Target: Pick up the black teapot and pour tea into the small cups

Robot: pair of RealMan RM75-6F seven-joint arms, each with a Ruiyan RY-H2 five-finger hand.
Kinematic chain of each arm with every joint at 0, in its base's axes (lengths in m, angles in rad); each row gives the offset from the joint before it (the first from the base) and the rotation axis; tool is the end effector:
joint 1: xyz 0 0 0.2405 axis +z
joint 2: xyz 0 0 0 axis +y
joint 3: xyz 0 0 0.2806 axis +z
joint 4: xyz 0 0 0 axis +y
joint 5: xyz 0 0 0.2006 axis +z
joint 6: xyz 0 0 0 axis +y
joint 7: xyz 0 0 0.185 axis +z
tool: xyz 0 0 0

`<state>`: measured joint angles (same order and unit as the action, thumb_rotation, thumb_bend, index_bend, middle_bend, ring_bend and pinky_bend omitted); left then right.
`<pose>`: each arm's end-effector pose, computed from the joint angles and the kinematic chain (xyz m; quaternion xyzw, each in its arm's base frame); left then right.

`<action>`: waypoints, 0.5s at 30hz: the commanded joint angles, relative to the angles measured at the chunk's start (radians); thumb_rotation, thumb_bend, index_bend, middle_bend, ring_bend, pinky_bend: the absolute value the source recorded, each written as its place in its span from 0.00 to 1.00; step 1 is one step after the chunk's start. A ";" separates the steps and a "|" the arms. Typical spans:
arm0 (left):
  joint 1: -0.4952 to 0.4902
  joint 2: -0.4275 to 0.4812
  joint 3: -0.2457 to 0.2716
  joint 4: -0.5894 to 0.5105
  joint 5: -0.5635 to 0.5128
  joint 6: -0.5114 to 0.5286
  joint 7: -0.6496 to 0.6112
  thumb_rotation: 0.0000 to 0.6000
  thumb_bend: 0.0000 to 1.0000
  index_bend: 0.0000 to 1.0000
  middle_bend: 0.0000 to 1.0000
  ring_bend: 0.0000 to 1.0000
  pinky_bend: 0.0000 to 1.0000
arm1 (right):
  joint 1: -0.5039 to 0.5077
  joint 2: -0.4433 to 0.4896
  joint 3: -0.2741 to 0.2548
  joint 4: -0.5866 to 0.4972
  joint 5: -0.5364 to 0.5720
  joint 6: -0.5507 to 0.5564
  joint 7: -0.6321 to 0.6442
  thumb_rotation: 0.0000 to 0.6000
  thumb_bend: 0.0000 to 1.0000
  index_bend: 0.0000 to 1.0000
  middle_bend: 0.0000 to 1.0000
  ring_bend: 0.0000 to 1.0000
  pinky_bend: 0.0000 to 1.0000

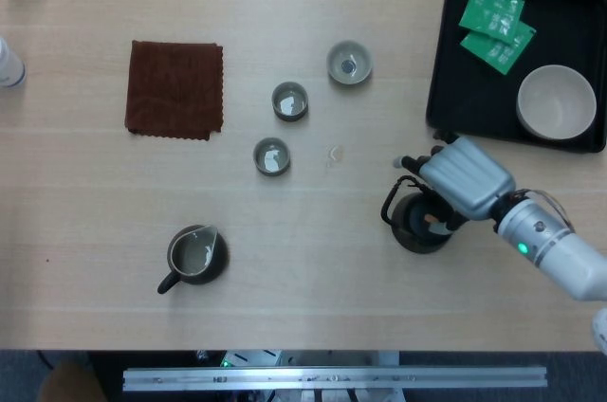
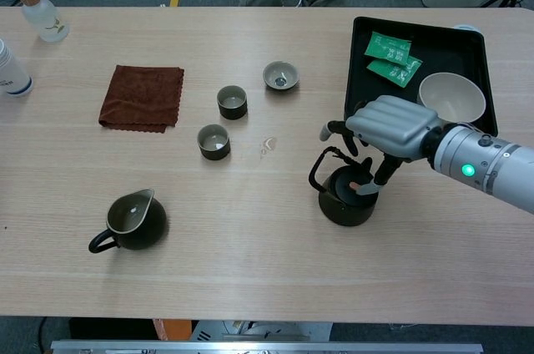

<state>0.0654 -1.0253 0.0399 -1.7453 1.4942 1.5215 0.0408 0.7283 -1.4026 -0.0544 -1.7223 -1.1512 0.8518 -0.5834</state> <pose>-0.3436 0.1536 0.1896 -0.5703 -0.4482 -0.3244 0.6072 -0.1809 -0.3076 -0.0403 0.8679 -0.3024 0.2228 0.3252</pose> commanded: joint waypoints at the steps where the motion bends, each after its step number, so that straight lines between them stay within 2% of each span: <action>1: 0.001 0.001 0.000 0.000 -0.001 0.000 -0.001 1.00 0.30 0.16 0.12 0.11 0.13 | 0.012 -0.018 0.014 0.007 0.003 -0.002 -0.008 0.78 0.00 0.21 0.50 0.44 0.18; 15: 0.008 0.001 0.000 0.012 -0.010 0.005 -0.013 1.00 0.30 0.16 0.12 0.11 0.13 | 0.072 -0.111 0.059 0.024 0.049 -0.028 -0.038 0.78 0.00 0.21 0.50 0.44 0.18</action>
<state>0.0732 -1.0239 0.0397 -1.7334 1.4845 1.5268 0.0277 0.7972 -1.5097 0.0014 -1.7007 -1.1048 0.8250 -0.6206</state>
